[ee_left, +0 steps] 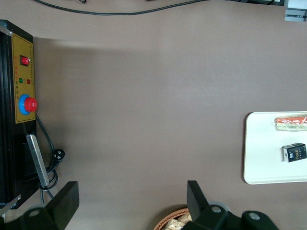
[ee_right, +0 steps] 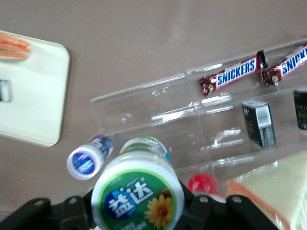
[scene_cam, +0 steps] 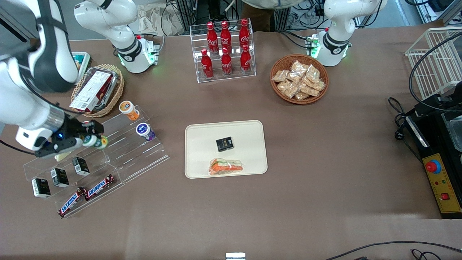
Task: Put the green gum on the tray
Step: 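Lift the green gum bottle and carry it toward the cream tray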
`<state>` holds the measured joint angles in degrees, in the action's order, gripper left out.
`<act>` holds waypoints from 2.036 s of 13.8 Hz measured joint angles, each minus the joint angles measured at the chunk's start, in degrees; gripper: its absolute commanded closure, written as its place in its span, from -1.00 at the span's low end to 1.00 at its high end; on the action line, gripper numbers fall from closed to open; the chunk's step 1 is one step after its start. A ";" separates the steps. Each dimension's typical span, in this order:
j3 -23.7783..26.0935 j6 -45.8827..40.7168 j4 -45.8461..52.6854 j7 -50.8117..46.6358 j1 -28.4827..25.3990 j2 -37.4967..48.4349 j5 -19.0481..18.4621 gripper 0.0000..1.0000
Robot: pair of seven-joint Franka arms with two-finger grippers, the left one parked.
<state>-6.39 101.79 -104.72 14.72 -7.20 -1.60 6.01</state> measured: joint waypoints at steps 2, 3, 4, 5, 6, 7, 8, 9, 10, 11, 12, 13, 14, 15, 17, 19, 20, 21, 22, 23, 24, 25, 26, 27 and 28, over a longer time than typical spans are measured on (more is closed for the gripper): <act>1.00 -6.58 4.54 -3.07 -0.16 1.24 0.00 0.44; 1.94 -8.67 6.27 -5.60 -0.36 1.54 0.00 0.44; 3.39 -9.97 7.56 -8.98 -0.63 1.65 0.01 0.44; 5.33 -10.60 8.36 -13.14 -0.90 1.64 0.02 0.44; 7.73 -10.78 8.83 -17.84 -1.16 1.61 0.04 0.44; 10.46 -10.81 9.08 -22.81 -1.38 1.56 0.08 0.44; 13.21 -10.80 9.16 -27.87 -1.61 1.47 0.12 0.44; 15.72 -10.67 9.17 -32.64 -1.89 1.29 0.14 0.44; 17.94 -10.05 9.17 -37.02 -2.20 0.93 0.15 0.44; 19.86 -8.75 9.13 -40.75 -2.45 0.26 0.15 0.44; 21.29 -6.93 8.90 -43.85 -2.82 -0.77 0.15 0.44; 22.04 -4.61 8.17 -46.23 -3.41 -2.03 0.15 0.44; 22.23 -1.16 6.54 -48.09 -4.20 -3.31 0.15 0.44; 22.26 3.34 3.96 -49.60 -4.82 -4.50 0.15 0.44; 22.27 12.89 -2.66 -51.24 -5.46 -6.40 0.15 0.44; 22.27 21.60 -8.71 -53.10 -6.02 -8.17 0.15 0.44; 22.27 25.56 -11.13 -54.39 -6.57 -9.08 0.15 0.44; 22.28 29.48 -13.33 -55.76 -7.19 -10.08 0.15 0.44; 22.29 33.09 -15.19 -56.74 -7.66 -11.20 0.15 0.44; 22.29 36.16 -16.82 -57.35 -7.98 -12.27 0.15 0.44; 22.29 38.67 -18.10 -57.72 -8.16 -13.33 0.15 0.44; 22.29 40.51 -19.03 -58.27 -8.35 -14.23 0.15 0.44; 22.29 42.16 -19.70 -58.88 -8.70 -15.09 0.15 0.43; 22.29 43.99 -20.27 -59.71 -9.15 -16.00 0.15 0.26; 22.29 45.51 -20.67 -60.44 -9.53 -16.94 0.15 0.00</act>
<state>15.90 147.30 -125.39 -45.72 -16.73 -18.55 6.16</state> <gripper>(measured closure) 0.498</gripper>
